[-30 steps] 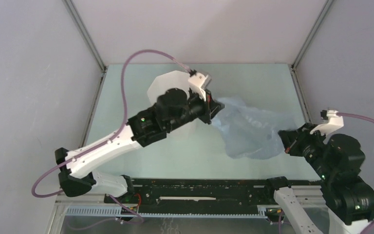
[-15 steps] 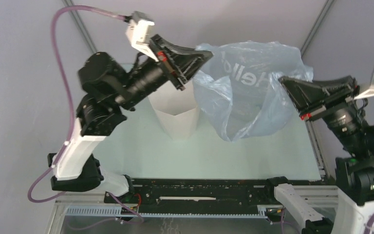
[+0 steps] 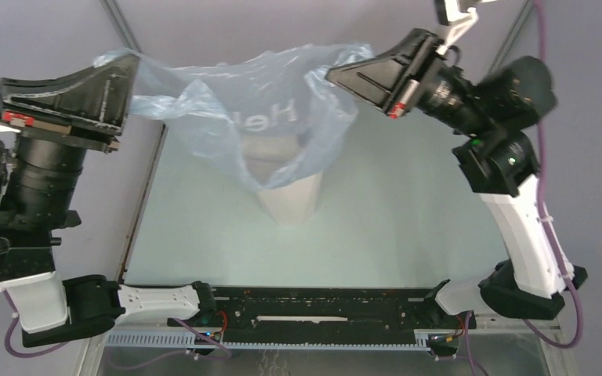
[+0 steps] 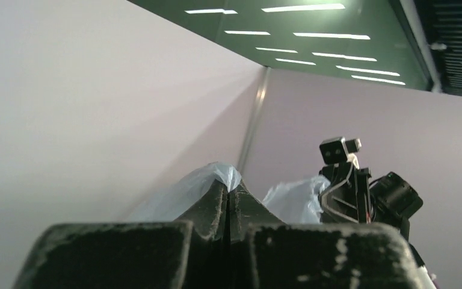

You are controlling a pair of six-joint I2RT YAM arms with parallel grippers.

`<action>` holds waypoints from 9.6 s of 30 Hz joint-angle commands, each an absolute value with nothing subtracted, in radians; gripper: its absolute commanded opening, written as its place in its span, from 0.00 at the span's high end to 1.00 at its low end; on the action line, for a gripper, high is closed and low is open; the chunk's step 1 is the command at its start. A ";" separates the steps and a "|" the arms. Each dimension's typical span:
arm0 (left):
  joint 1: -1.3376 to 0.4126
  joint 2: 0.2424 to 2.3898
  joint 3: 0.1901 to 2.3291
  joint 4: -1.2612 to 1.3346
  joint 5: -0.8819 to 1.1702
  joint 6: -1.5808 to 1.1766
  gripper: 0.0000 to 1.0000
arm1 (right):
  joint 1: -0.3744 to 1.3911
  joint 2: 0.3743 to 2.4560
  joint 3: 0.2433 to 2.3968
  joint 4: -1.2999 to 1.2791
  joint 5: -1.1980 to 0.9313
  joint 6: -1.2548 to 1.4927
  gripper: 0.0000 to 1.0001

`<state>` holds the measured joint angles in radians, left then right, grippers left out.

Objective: Put the trash bags into the trash bin

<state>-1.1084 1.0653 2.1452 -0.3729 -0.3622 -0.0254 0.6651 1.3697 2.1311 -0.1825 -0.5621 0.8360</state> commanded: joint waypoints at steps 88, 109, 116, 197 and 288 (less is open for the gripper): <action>-0.169 1.051 1.560 -0.534 0.145 -0.840 0.03 | 0.261 1.181 1.556 -0.277 -0.762 1.081 1.00; -0.269 1.217 1.475 -0.417 0.280 -0.870 0.27 | 0.305 1.175 1.535 -0.224 -0.790 1.089 1.00; -0.493 1.086 1.293 -0.433 0.054 -0.912 0.27 | 0.304 1.186 1.556 -0.198 -0.787 1.088 1.00; -0.550 1.208 1.142 -0.509 0.116 -0.929 0.53 | 0.415 1.249 1.627 -0.516 -0.601 0.757 1.00; -0.748 1.627 1.999 -0.681 -0.413 -0.451 0.90 | 0.424 1.086 1.419 -0.415 -0.651 0.902 1.00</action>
